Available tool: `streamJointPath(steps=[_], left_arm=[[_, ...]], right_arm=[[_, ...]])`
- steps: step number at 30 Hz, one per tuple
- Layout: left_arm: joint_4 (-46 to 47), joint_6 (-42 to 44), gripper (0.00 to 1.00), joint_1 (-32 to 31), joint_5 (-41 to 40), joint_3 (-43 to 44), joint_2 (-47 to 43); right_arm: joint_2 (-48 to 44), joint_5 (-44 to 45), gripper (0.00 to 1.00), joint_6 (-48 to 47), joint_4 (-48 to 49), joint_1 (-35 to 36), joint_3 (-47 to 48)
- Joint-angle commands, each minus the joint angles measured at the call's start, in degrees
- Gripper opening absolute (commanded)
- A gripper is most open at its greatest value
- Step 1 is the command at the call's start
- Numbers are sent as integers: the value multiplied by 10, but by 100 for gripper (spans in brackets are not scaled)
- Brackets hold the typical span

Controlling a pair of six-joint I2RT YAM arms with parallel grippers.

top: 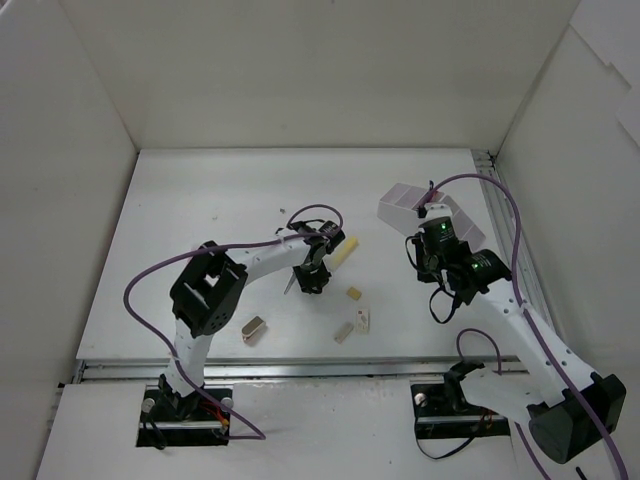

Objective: Sort the stationery into containers
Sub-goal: Pick up the storage box at the center of the board, then close the pen cap on the pen.

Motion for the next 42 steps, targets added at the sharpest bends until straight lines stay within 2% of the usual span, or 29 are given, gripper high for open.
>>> streamJointPath(steps=[1,6,9,14,18,21,22,24,29,35,42], left_arm=[[6,-3,20,-4,-8,9,-14],[8,17,0,3,-16,13,-24],[16,32,0,21,-39,18,-54],[72,117,0,60,-62,29,-144],[107,163,0,66,-78,59,-197],[157,202,0,66,-65,61,-232],[169,207,0,66,-61,58,-250],[202,221,0,66,-47,53,-265],[262,235,0,66,-26,15,-314],[283,235,0,61,-24,-16,-342],[296,229,0,61,-10,-32,-355]], right_arm=[[-1,20,0,5,10,7,3],[-11,-18,0,-17,13,22,7],[-26,-62,0,-60,15,39,10],[-59,-241,0,-143,42,74,-4],[-80,-316,0,-137,102,88,-32],[-67,-416,0,-123,159,91,-32],[-55,-441,0,-89,174,98,-32],[-42,-453,0,-75,211,104,-29],[7,-425,0,-40,228,113,2],[62,-411,0,-15,266,122,28],[130,-392,0,-40,277,130,93]])
